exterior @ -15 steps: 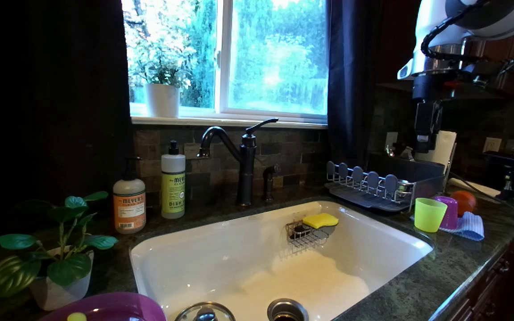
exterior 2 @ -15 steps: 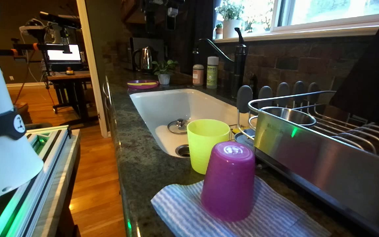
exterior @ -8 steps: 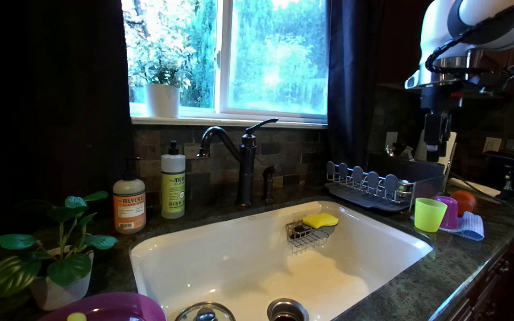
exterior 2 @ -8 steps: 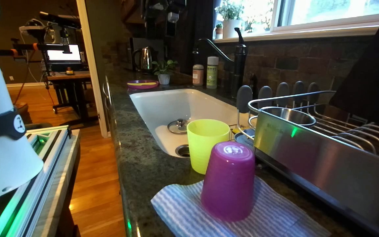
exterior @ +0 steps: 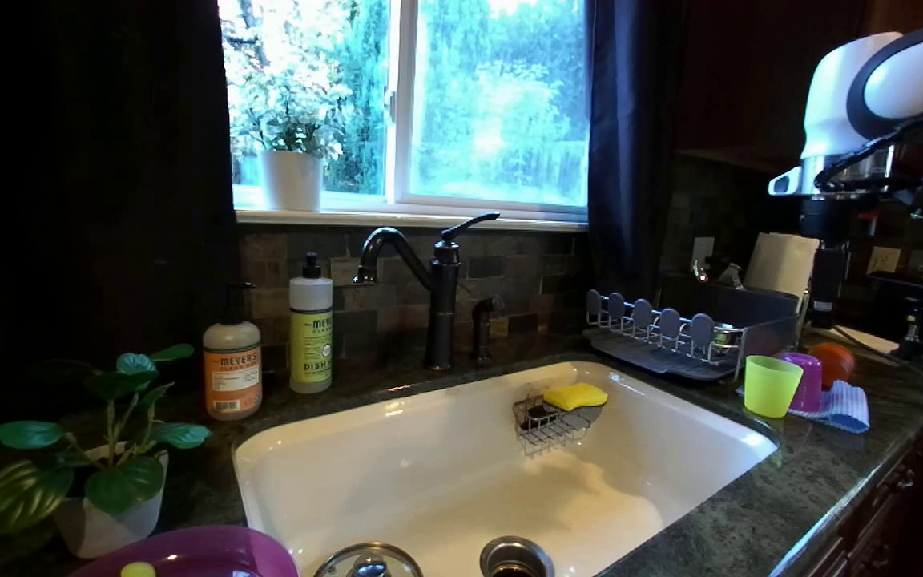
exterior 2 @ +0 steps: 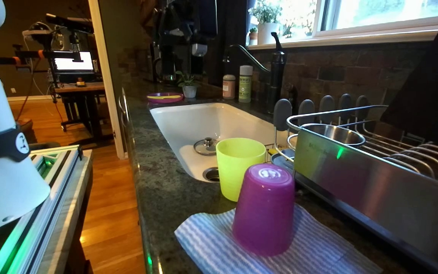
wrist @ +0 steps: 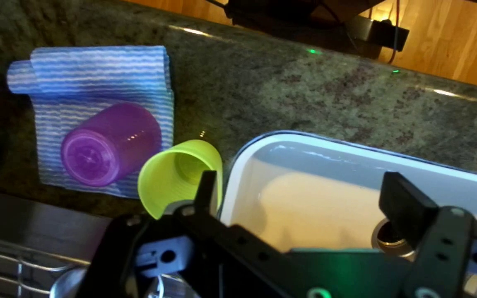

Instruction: Take the fork off of the dish rack

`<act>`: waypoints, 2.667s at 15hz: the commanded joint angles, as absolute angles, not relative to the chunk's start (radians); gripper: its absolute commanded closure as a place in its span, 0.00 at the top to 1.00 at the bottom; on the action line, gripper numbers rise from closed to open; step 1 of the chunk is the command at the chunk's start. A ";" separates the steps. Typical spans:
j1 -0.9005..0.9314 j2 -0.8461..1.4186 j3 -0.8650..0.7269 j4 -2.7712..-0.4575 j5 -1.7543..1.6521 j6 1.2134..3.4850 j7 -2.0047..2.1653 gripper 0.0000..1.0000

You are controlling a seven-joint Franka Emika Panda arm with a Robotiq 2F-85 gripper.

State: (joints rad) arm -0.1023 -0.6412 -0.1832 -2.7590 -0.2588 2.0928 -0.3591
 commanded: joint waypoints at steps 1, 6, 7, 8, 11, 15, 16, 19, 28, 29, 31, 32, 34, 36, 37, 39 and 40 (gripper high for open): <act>-0.121 -0.646 -0.201 -2.753 -0.260 2.090 -0.370 1.00; -0.173 -0.641 -0.234 -2.747 -0.278 2.100 -0.367 1.00; -0.195 -0.636 -0.245 -2.747 -0.298 2.107 -0.367 1.00; -0.218 -0.628 -0.251 -2.747 -0.315 2.105 -0.354 1.00; -0.303 -0.606 -0.282 -2.747 -0.362 2.101 -0.310 1.00; -0.388 -0.584 -0.312 -2.745 -0.366 2.100 -0.225 1.00; -0.396 -0.597 -0.303 -2.746 -0.370 2.077 -0.215 1.00; -0.388 -0.599 -0.311 -2.746 -0.358 2.088 -0.244 1.00; -0.515 -0.451 -0.354 -2.556 -0.343 2.276 0.031 1.00; -0.522 -0.434 -0.354 -2.527 -0.334 2.292 0.065 1.00; -0.534 -0.401 -0.343 -2.463 -0.323 2.314 0.146 1.00; -0.539 -0.390 -0.336 -2.429 -0.324 2.319 0.191 1.00; -0.548 -0.352 -0.327 -2.351 -0.338 2.336 0.276 1.00; -0.541 -0.296 -0.347 -2.265 -0.337 2.340 0.278 1.00; -0.530 -0.287 -0.361 -2.235 -0.318 2.298 0.244 1.00; -0.529 -0.330 -0.354 -2.275 -0.342 2.321 0.254 1.00; -0.528 -0.313 -0.359 -2.257 -0.342 2.320 0.254 1.00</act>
State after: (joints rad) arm -0.5324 -0.3128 -0.3554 -2.2599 -0.3420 2.3237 0.2551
